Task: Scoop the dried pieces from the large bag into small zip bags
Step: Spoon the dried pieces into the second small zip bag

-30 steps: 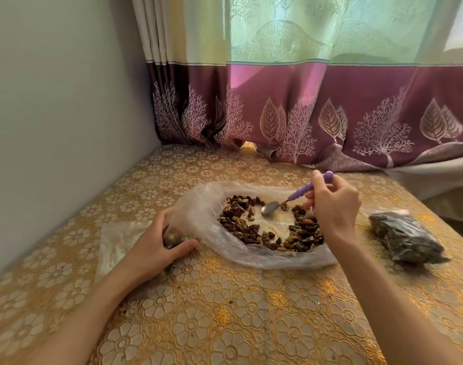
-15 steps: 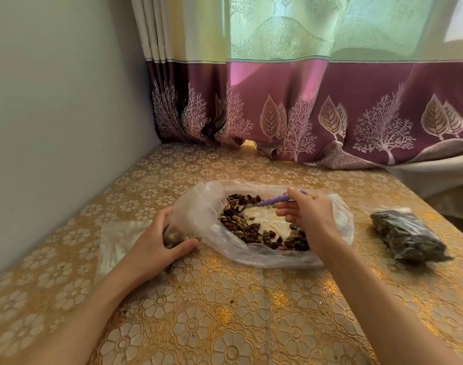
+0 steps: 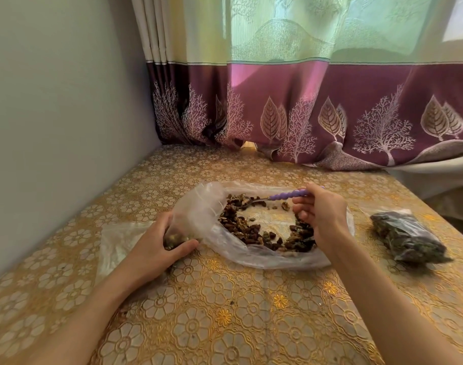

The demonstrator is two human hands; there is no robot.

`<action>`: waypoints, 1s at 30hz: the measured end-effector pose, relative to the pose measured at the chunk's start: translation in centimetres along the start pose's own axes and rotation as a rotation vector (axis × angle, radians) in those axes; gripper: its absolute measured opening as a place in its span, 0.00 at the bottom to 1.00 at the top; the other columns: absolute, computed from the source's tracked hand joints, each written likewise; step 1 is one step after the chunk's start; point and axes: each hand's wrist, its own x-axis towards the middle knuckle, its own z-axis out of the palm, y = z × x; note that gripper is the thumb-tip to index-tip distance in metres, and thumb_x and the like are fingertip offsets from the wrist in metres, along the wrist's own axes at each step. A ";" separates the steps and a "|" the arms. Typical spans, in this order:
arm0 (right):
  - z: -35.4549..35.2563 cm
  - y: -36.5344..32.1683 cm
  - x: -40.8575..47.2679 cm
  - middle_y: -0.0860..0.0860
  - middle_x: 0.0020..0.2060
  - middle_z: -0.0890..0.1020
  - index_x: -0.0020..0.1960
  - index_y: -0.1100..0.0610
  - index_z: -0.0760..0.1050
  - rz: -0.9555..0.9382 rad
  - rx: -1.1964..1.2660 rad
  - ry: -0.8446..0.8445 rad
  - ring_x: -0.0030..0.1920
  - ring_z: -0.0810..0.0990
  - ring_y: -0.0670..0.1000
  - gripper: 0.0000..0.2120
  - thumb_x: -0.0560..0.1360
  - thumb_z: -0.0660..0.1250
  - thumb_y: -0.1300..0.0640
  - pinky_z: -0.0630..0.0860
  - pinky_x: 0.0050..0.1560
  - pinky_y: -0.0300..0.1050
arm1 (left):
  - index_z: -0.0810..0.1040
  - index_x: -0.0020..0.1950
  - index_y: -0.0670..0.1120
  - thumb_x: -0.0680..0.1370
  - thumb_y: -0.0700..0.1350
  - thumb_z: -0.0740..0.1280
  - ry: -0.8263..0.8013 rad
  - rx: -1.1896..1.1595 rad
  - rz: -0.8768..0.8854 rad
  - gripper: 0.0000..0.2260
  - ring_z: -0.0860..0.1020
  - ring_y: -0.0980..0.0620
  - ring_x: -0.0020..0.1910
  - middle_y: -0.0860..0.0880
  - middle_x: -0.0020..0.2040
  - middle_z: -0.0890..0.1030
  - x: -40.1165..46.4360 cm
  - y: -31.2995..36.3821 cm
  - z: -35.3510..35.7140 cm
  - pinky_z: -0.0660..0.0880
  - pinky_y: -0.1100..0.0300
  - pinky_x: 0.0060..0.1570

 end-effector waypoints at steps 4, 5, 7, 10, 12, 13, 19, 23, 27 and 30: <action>0.1 -1.1 -0.4 0.53 0.26 0.79 0.36 0.63 0.76 -0.031 0.063 -0.025 0.24 0.74 0.46 0.14 0.78 0.60 0.62 0.67 0.24 0.35 | 0.66 0.61 0.54 0.62 0.65 0.66 -0.004 0.009 -0.012 0.31 0.73 0.68 0.50 0.61 0.53 0.74 0.0 -0.1 0.0 0.67 0.76 0.40; 0.1 -1.4 -0.5 0.53 0.26 0.78 0.36 0.63 0.76 -0.044 0.082 -0.041 0.24 0.74 0.46 0.14 0.78 0.60 0.61 0.66 0.23 0.35 | 0.67 0.61 0.53 0.62 0.65 0.66 -0.004 0.014 -0.014 0.31 0.73 0.66 0.50 0.59 0.54 0.75 0.1 -0.2 0.0 0.67 0.75 0.41; 0.2 -2.1 -0.8 0.52 0.25 0.78 0.35 0.63 0.76 -0.077 0.120 -0.076 0.24 0.73 0.46 0.15 0.79 0.59 0.61 0.65 0.22 0.34 | 0.67 0.61 0.52 0.62 0.65 0.66 -0.007 0.015 -0.011 0.32 0.73 0.65 0.50 0.57 0.54 0.75 0.1 -0.2 0.0 0.67 0.73 0.42; 0.6 -3.0 -1.4 0.52 0.25 0.78 0.35 0.63 0.76 -0.117 0.152 -0.137 0.24 0.73 0.46 0.16 0.79 0.59 0.60 0.65 0.22 0.34 | 0.68 0.60 0.52 0.62 0.65 0.65 -0.010 0.007 -0.007 0.31 0.73 0.65 0.50 0.57 0.53 0.75 0.1 -0.1 0.0 0.68 0.72 0.42; 1.1 -3.4 -1.9 0.53 0.26 0.78 0.36 0.64 0.76 -0.140 0.153 -0.183 0.25 0.73 0.46 0.15 0.79 0.60 0.60 0.66 0.23 0.35 | 0.69 0.58 0.53 0.62 0.65 0.66 -0.003 0.013 -0.003 0.29 0.74 0.64 0.48 0.57 0.52 0.76 0.1 -0.1 0.0 0.68 0.74 0.39; 1.4 -3.4 -2.3 0.53 0.27 0.78 0.37 0.64 0.76 -0.158 0.134 -0.206 0.25 0.73 0.47 0.15 0.79 0.60 0.60 0.66 0.23 0.35 | 0.69 0.57 0.53 0.62 0.65 0.66 0.001 0.016 -0.004 0.28 0.74 0.64 0.47 0.58 0.51 0.76 0.1 -0.1 0.0 0.68 0.74 0.38; 3.4 -2.8 -4.7 0.49 0.27 0.82 0.39 0.65 0.75 -0.425 -0.069 -0.398 0.26 0.76 0.48 0.12 0.79 0.59 0.63 0.70 0.23 0.35 | 0.69 0.55 0.52 0.63 0.63 0.67 0.013 0.015 0.006 0.26 0.74 0.64 0.45 0.58 0.49 0.76 0.1 -0.1 0.1 0.68 0.77 0.37; 3.7 -2.6 -4.9 0.48 0.28 0.82 0.41 0.65 0.76 -0.519 -0.126 -0.433 0.27 0.77 0.49 0.09 0.78 0.61 0.65 0.71 0.25 0.37 | 0.68 0.52 0.58 0.62 0.63 0.67 0.001 -0.031 0.003 0.22 0.75 0.70 0.45 0.61 0.50 0.76 0.1 0.0 0.1 0.68 0.79 0.37; 3.2 -2.8 -4.5 0.49 0.28 0.82 0.44 0.68 0.76 -0.505 -0.105 -0.419 0.28 0.76 0.50 0.09 0.78 0.59 0.66 0.72 0.26 0.37 | 0.68 0.57 0.53 0.62 0.65 0.66 0.007 0.011 0.001 0.28 0.74 0.66 0.46 0.60 0.50 0.75 0.1 -0.2 0.0 0.67 0.75 0.37; 2.8 -3.0 -4.0 0.49 0.27 0.82 0.43 0.69 0.75 -0.482 -0.066 -0.368 0.27 0.75 0.49 0.10 0.78 0.59 0.65 0.70 0.24 0.37 | 0.68 0.58 0.52 0.62 0.65 0.66 0.011 0.012 0.006 0.29 0.73 0.67 0.47 0.60 0.50 0.75 0.1 -0.2 0.0 0.67 0.75 0.37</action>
